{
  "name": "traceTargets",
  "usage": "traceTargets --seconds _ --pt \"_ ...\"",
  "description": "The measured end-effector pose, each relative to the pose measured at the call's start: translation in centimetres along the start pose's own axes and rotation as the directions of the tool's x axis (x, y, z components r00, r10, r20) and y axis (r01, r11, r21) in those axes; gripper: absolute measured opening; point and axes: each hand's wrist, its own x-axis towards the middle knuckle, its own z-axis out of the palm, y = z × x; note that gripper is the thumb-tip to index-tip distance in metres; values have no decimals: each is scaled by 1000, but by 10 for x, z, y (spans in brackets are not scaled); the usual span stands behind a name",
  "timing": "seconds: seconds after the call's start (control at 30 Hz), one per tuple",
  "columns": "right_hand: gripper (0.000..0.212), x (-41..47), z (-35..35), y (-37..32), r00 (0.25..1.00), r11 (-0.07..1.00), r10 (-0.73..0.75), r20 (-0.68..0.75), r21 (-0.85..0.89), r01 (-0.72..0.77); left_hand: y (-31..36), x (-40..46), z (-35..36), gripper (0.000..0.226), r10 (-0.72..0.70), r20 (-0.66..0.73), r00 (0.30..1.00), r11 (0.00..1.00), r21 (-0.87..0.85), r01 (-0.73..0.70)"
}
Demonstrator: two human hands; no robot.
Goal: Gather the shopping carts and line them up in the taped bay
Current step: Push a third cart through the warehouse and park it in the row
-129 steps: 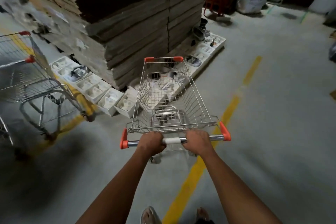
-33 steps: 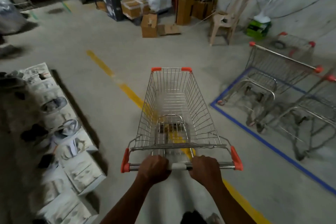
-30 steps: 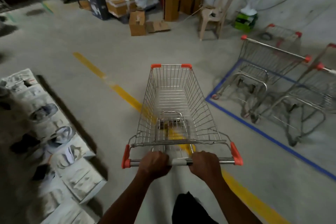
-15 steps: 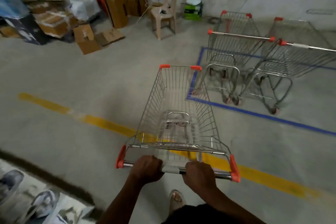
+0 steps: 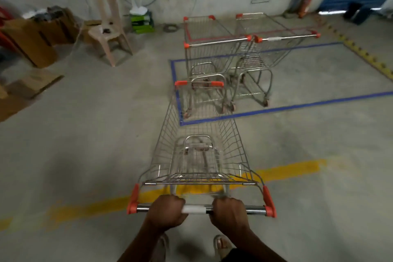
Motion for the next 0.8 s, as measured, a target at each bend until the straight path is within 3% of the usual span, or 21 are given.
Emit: traceTargets --seconds 0.17,0.33,0.43,0.6,0.8 --pt "27 4 -4 -63 976 975 216 25 40 -217 -61 10 -9 39 116 50 992 993 13 -117" --pt "33 9 -14 -109 945 940 328 1 105 -326 -103 28 -13 37 245 92 965 967 40 -250" --pt "28 15 -13 -127 927 925 375 14 59 -375 -124 43 -15 37 312 122 942 946 51 -320" --pt "31 21 -24 -150 898 887 439 32 141 -439 -146 69 -23 39 419 139 897 905 14 -425" --pt "30 55 -27 -169 834 799 546 83 248 -548 -169 123 -42 28 593 137 794 802 -8 -597"
